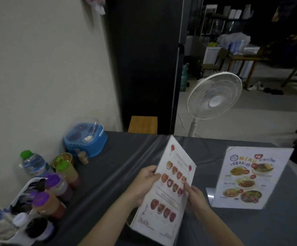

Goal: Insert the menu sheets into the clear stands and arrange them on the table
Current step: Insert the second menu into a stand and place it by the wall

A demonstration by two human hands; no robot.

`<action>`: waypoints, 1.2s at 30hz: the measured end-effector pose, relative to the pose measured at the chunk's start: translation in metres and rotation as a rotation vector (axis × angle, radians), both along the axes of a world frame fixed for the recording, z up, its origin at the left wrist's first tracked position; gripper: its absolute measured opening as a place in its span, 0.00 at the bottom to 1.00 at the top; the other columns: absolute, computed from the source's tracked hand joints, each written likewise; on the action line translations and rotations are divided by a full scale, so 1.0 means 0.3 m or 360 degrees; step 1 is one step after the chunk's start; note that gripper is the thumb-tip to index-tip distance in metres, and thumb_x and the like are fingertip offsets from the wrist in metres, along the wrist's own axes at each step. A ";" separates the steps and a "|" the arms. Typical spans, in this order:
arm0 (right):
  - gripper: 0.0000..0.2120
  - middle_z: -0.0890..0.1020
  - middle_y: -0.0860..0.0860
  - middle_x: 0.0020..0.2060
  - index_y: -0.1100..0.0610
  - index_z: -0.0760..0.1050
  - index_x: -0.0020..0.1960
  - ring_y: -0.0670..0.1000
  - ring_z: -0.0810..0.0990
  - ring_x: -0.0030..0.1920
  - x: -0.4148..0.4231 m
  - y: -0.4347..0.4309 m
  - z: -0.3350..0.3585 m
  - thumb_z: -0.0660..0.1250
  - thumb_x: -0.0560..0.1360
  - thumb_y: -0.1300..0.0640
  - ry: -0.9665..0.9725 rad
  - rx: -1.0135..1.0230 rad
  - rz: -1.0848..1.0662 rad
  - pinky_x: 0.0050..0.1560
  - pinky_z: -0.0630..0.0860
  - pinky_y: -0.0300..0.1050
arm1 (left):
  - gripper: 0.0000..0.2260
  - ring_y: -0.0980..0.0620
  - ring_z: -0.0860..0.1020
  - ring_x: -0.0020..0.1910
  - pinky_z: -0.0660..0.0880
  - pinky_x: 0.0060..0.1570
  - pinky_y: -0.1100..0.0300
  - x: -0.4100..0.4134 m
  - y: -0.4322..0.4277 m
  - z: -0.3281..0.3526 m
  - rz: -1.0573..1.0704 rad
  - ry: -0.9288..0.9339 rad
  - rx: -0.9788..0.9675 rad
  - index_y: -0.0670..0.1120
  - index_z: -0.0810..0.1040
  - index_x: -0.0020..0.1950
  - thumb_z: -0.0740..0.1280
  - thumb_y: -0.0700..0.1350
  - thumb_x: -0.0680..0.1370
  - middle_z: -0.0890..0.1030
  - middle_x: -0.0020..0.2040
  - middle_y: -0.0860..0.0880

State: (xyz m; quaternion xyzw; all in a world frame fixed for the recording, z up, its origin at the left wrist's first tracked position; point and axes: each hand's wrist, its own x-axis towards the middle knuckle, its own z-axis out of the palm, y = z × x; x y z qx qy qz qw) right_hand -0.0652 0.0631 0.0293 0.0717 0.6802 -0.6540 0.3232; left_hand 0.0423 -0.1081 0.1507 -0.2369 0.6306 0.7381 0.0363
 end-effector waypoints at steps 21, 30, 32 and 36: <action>0.05 0.83 0.52 0.48 0.60 0.73 0.52 0.51 0.83 0.49 -0.170 0.060 0.163 0.63 0.77 0.59 0.0701 0.0011 0.0044 0.44 0.80 0.44 | 0.05 0.51 0.84 0.49 0.80 0.40 0.61 -0.068 -0.076 -0.131 0.0405 0.0030 -0.0377 0.43 0.78 0.53 0.65 0.39 0.79 0.85 0.52 0.46; 0.06 0.83 0.54 0.48 0.61 0.74 0.53 0.52 0.83 0.49 -0.185 0.085 0.140 0.63 0.77 0.59 0.0719 -0.0042 0.0018 0.47 0.81 0.46 | 0.06 0.49 0.82 0.52 0.79 0.46 0.58 -0.100 -0.094 -0.183 0.0366 0.0016 -0.0469 0.40 0.79 0.53 0.68 0.38 0.77 0.84 0.51 0.46; 0.08 0.83 0.54 0.48 0.61 0.74 0.53 0.52 0.83 0.49 -0.174 0.086 0.138 0.63 0.78 0.58 0.0720 -0.0074 -0.0005 0.47 0.81 0.46 | 0.06 0.48 0.82 0.52 0.79 0.48 0.57 -0.106 -0.108 -0.179 0.0379 0.0040 -0.0512 0.39 0.79 0.53 0.69 0.37 0.76 0.84 0.52 0.45; 0.08 0.84 0.53 0.48 0.59 0.75 0.53 0.51 0.84 0.49 -0.169 0.086 0.142 0.63 0.77 0.57 0.0709 -0.0123 -0.0066 0.47 0.81 0.46 | 0.06 0.47 0.82 0.51 0.79 0.48 0.57 -0.115 -0.122 -0.157 0.0393 0.0136 -0.0579 0.38 0.78 0.52 0.69 0.37 0.76 0.84 0.50 0.44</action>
